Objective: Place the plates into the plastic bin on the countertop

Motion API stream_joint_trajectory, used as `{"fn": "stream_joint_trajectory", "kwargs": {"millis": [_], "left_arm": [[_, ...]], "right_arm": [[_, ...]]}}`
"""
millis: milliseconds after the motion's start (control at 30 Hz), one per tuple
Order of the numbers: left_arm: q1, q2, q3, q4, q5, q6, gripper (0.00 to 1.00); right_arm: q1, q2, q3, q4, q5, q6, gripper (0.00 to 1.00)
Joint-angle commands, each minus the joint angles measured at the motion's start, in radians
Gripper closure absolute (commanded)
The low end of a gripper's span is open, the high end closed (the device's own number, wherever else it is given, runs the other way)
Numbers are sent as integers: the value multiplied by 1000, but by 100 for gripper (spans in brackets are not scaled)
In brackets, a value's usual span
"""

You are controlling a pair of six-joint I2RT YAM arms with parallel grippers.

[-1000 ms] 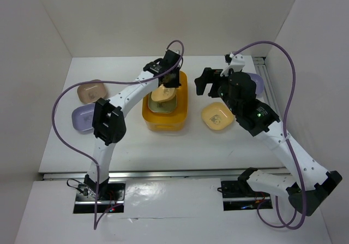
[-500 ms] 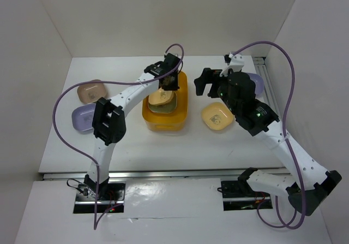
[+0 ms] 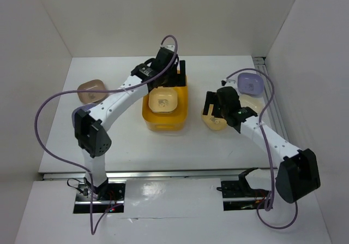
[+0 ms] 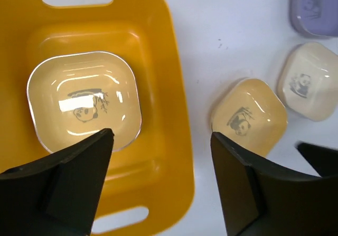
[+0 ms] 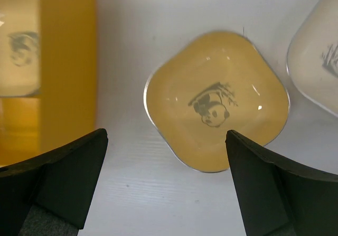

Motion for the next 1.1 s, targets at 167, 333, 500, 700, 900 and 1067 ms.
{"fn": "stream_joint_trajectory", "kwargs": {"millis": [167,333,500,700,900,1067], "left_arm": [[-75,-302,-244,13,-92,-20,0],[-118,-387,-359,1,-148,-31,0],[-153,-447,-430,-13,-117,-67,0],[-163,-539,-497,10,-94,-67,0],[-173,-603,-517,10,-129,-67,0],[-183,-638,-526,1,-139,-67,0]], "right_arm": [[-7,29,-69,-2,218,236,1],[-16,-21,-164,-24,297,369,0],[-79,37,-249,62,206,413,0],[-101,82,-337,209,168,429,18],[-110,148,-341,252,157,429,73],[-110,160,-321,222,180,468,100]]}}
